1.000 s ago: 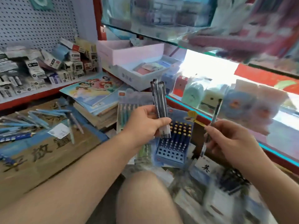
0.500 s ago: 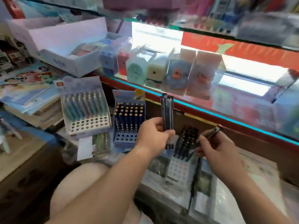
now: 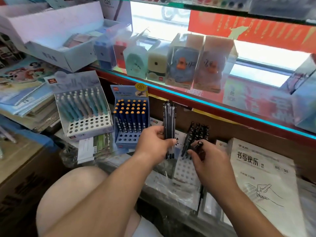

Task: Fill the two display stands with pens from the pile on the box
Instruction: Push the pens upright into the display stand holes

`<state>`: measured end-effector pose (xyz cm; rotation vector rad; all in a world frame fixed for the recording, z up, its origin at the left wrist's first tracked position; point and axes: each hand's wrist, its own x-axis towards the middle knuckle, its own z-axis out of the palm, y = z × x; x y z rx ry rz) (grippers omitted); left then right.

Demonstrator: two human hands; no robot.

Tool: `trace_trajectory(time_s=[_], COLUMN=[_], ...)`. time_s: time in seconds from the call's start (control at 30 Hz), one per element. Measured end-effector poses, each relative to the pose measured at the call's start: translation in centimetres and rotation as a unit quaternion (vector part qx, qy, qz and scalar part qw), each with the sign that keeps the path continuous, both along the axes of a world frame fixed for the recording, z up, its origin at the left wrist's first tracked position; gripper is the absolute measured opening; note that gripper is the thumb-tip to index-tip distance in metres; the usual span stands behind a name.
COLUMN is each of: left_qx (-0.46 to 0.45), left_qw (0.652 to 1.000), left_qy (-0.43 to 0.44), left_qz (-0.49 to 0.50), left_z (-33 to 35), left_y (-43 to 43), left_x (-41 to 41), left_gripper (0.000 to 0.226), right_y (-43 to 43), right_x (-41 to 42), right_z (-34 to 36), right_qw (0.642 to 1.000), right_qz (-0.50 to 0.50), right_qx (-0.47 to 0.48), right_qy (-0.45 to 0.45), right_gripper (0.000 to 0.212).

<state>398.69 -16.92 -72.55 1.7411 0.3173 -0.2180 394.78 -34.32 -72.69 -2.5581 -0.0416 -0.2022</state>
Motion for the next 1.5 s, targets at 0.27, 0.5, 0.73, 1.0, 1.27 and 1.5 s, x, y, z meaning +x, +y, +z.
trace_trajectory(time_s=[0.27,0.5,0.73,1.0,1.27,1.5], left_qx=[-0.005,-0.003,-0.004,0.004,-0.002,-0.01], left_qw=[1.0,1.0,0.999,0.999,0.998,0.986], left_qy=[0.003,0.007,0.008,0.002,0.008,0.016], left_qz=[-0.012,-0.019,-0.033,-0.041,-0.06,-0.167], left_z=[0.2,0.6,1.0,1.0,1.0,1.5], left_y=[0.3,0.2,0.2,0.3,0.2,-0.5], left_x=[-0.8,-1.3,-1.7,-1.8,-1.8,-2.2], left_gripper=[0.026,0.031,0.028,0.026,0.027,0.027], right_y=[0.6,1.2,1.6,1.6,1.2,0.6], right_x=[0.1,0.4,0.4,1.2,1.3,1.6], right_z=[-0.6,-0.8,-0.4,-0.3,0.2,4.1], right_qw=[0.999,0.993,0.997,0.994,0.994,0.951], right_qz=[-0.022,-0.02,-0.007,0.024,0.037,0.01], right_qx=[-0.038,-0.109,-0.01,-0.034,-0.018,0.308], right_qy=[0.013,0.048,-0.07,-0.101,-0.105,-0.017], right_gripper=[0.022,0.029,0.017,0.01,0.019,0.015])
